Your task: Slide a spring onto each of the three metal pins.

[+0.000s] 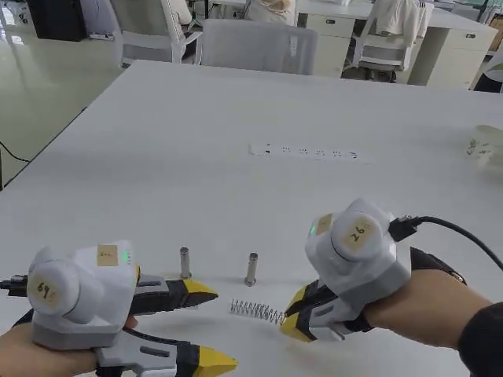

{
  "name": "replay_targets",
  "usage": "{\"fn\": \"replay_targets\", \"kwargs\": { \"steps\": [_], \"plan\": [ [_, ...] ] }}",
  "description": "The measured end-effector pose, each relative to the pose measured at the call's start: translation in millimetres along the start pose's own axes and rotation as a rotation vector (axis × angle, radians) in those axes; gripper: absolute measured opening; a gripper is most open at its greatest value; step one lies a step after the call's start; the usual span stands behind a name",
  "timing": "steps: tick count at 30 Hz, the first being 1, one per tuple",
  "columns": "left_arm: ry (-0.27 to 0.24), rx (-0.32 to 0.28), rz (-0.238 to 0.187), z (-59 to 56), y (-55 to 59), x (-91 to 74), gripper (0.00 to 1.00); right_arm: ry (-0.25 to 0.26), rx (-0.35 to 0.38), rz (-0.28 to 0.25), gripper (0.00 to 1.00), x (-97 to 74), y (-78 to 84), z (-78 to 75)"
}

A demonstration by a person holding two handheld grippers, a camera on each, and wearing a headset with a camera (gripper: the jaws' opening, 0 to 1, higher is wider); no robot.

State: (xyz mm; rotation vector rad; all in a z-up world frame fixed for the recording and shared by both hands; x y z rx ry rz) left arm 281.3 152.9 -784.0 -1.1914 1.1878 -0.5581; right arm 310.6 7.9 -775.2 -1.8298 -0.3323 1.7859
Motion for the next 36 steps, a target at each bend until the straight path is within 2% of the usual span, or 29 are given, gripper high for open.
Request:
{"fn": "replay_targets", "kwargs": {
  "steps": [7,12,22,31,36],
  "plan": [
    [0.027,0.019,-0.002,-5.0,-2.8,9.2,0.40,-0.023,-0.037,0.010,0.08,3.9,-5.1,7.0],
    [0.041,0.039,0.000,-7.1,-3.9,12.4,0.33,-0.038,-0.061,0.014,0.08,5.4,-7.9,12.6],
    [0.053,0.058,0.012,-9.9,-2.1,14.1,0.25,-0.074,-0.100,0.018,0.08,7.6,-11.7,19.9],
    [0.071,0.075,0.027,-13.0,-0.6,15.1,0.13,-0.109,-0.138,0.006,0.08,5.5,-16.4,26.1],
    [0.078,0.088,0.029,-14.4,-0.7,14.7,0.06,-0.133,-0.153,0.023,0.08,6.5,-14.3,30.1]
  ]
}}
Point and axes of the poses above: the centre of the closed fingertips' face, and the gripper's own axes: x roughly forward along the fingers, z roughly to its left, y roughly out of its underside, the point moved 7 cm from there along -x, roughly backward along the fingers, and after that the axes turned 2 degrees about -y, right-handed, at the moved point
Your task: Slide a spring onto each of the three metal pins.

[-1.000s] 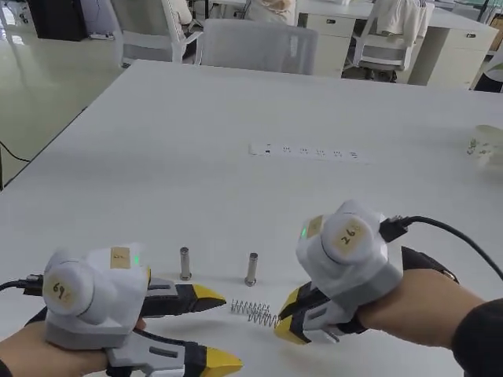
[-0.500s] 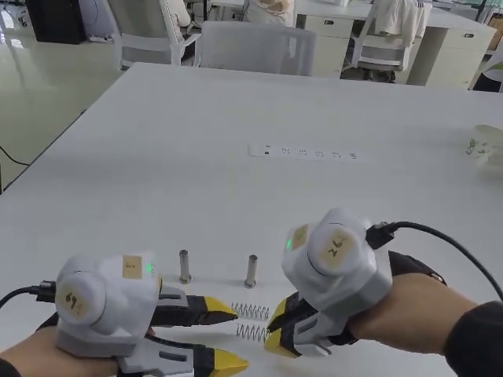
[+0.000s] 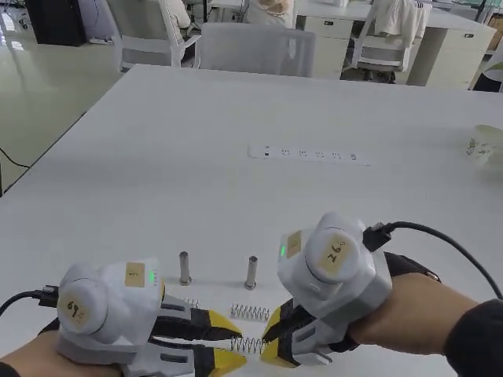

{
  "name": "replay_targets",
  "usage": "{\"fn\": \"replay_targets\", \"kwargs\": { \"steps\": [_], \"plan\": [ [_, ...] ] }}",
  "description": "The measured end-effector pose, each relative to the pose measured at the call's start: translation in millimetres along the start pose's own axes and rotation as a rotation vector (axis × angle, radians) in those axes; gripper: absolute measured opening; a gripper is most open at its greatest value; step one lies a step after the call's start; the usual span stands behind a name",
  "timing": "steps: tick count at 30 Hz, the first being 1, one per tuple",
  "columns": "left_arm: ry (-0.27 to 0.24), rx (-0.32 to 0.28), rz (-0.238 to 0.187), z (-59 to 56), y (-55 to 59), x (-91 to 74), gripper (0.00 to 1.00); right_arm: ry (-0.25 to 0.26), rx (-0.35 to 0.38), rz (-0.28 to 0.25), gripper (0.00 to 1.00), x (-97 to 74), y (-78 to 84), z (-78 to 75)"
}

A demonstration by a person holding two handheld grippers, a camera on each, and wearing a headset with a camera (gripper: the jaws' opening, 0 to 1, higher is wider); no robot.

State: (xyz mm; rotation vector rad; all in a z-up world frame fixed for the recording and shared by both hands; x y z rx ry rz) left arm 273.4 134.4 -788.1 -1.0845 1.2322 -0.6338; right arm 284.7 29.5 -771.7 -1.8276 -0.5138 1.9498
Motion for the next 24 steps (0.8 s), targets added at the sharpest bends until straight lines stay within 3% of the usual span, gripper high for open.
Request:
{"fn": "replay_targets", "kwargs": {
  "steps": [5,13,24],
  "plan": [
    [0.025,0.022,0.005,-4.4,0.2,2.1,0.04,-0.026,-0.038,0.002,0.08,0.5,-1.4,4.6],
    [0.036,0.040,-0.006,-4.8,-0.4,1.5,0.04,-0.039,-0.030,-0.004,0.08,-2.1,-0.9,4.4],
    [0.025,0.071,-0.001,-3.4,0.5,1.5,0.02,-0.023,-0.009,-0.054,0.08,-15.1,-10.8,4.0]
  ]
}}
Point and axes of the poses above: the centre of the closed fingertips' face, and the gripper's own axes: x roughly forward along the fingers, z roughly to its left, y roughly out of its underside, the point moved 7 cm from there along -x, roughly backward along the fingers, and after that the axes turned 2 degrees about -y, right-handed, at the moved point
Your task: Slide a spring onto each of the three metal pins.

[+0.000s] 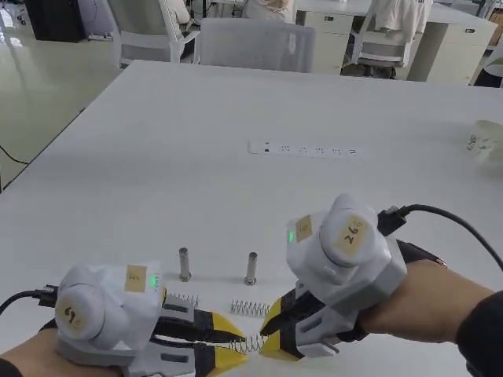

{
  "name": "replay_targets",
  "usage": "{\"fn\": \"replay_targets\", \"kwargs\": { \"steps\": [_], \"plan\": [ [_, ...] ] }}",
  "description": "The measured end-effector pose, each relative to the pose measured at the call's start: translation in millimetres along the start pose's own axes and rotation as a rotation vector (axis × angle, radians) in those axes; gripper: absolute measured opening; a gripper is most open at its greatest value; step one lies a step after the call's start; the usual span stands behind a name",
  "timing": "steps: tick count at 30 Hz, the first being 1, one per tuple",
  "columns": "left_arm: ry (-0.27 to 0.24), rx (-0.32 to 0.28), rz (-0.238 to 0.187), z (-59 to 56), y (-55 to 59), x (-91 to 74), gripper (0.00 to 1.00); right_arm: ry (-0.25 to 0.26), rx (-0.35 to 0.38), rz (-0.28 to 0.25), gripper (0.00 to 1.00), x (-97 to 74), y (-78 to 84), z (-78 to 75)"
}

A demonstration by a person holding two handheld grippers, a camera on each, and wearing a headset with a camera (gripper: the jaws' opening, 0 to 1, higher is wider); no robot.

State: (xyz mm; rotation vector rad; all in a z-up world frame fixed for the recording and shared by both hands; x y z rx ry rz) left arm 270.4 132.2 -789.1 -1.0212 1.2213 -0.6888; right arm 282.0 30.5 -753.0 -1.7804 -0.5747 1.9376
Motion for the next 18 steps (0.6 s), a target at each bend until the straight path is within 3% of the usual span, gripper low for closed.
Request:
{"fn": "replay_targets", "kwargs": {
  "steps": [7,9,12,16,18],
  "plan": [
    [-0.001,0.010,0.009,-0.3,0.9,0.6,0.02,0.001,-0.003,-0.040,0.07,-5.1,-12.8,0.9],
    [0.001,0.013,0.009,-0.7,0.6,1.0,0.02,-0.002,-0.066,-0.052,0.00,-6.5,-19.0,-0.1],
    [0.004,0.015,0.004,-1.2,-0.3,1.6,0.02,0.009,-0.034,-0.101,0.00,-8.6,-25.6,0.2],
    [0.001,0.018,0.012,-1.2,0.7,0.5,0.02,0.050,-0.017,-0.113,0.00,-12.4,-22.3,-8.5],
    [-0.004,0.018,0.012,-0.3,0.9,-0.2,0.02,0.040,0.001,-0.125,0.00,-15.5,-19.9,-9.4]
  ]
}}
Point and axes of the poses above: the centre of the closed fingertips' face, and the gripper's own axes: x roughly forward along the fingers, z roughly to its left, y roughly out of its underside, the point moved 7 cm from there along -x, roughly backward along the fingers, and after that the axes turned 2 degrees about -y, right-handed, at the moved point
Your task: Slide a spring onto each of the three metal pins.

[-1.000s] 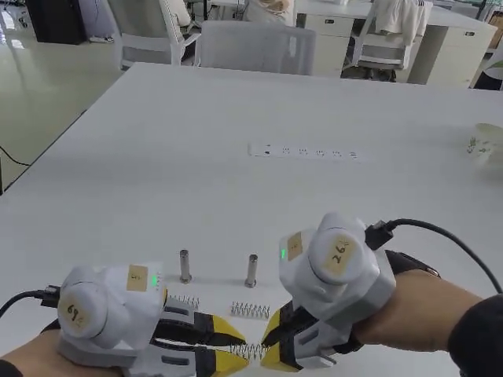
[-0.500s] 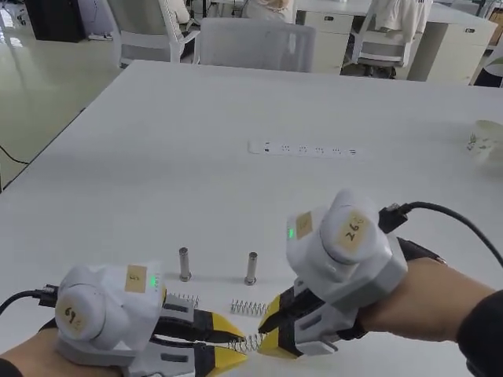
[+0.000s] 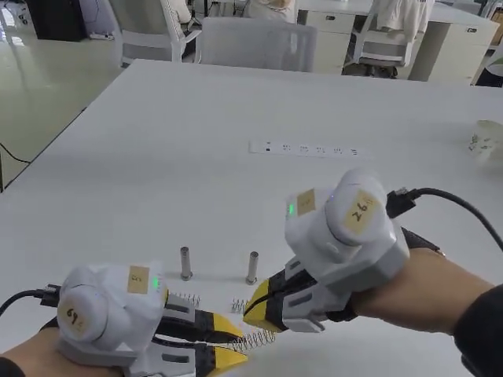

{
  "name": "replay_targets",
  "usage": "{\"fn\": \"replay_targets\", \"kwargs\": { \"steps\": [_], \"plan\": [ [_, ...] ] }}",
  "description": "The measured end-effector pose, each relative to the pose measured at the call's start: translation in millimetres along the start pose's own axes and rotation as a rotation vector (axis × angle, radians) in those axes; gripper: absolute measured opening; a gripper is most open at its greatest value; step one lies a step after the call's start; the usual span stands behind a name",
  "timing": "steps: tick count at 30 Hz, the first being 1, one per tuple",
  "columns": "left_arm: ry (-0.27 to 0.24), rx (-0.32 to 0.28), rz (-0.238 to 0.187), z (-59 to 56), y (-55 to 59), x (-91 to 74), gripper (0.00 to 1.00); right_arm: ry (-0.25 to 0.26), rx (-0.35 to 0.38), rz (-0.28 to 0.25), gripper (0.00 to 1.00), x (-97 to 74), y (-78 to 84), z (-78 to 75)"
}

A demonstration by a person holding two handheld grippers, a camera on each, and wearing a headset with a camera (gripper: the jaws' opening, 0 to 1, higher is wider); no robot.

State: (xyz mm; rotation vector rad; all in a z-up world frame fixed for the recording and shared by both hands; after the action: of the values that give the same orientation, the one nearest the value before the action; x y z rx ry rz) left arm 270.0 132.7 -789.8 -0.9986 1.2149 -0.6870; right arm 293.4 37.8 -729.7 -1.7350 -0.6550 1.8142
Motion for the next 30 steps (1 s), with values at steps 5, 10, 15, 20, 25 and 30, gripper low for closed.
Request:
{"fn": "replay_targets", "kwargs": {
  "steps": [5,10,15,20,25,30],
  "plan": [
    [-0.007,-0.001,0.000,0.9,-0.9,0.3,0.02,-0.006,0.027,0.019,0.11,0.5,9.0,0.5],
    [-0.010,0.001,0.001,1.2,-0.8,-0.5,0.02,-0.019,0.038,0.031,0.17,5.7,13.4,3.6],
    [-0.017,0.005,-0.010,2.2,-3.4,-1.1,0.02,-0.031,0.041,0.052,0.17,10.0,18.2,5.1],
    [-0.023,-0.003,-0.035,3.5,-7.2,-2.3,0.02,-0.039,0.043,0.065,0.16,12.9,21.2,6.2],
    [-0.022,-0.003,-0.044,3.1,-9.0,-2.5,0.02,-0.044,0.043,0.066,0.13,14.9,21.3,6.5],
    [-0.016,-0.004,-0.043,2.0,-8.4,-1.8,0.02,-0.040,0.033,0.074,0.09,15.4,18.8,7.3]
  ]
}}
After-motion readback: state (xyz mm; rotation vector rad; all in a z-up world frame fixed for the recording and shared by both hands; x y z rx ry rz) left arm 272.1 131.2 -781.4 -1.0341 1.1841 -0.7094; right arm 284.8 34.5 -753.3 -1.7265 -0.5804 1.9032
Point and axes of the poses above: the centre of the closed fingertips' face, and the gripper's own axes: x roughly forward along the fingers, z roughly to its left, y roughly out of its underside, the point moved 7 cm from there along -x, roughly backward along the fingers, and after that the axes turned 2 degrees about -y, right-handed, at the moved point
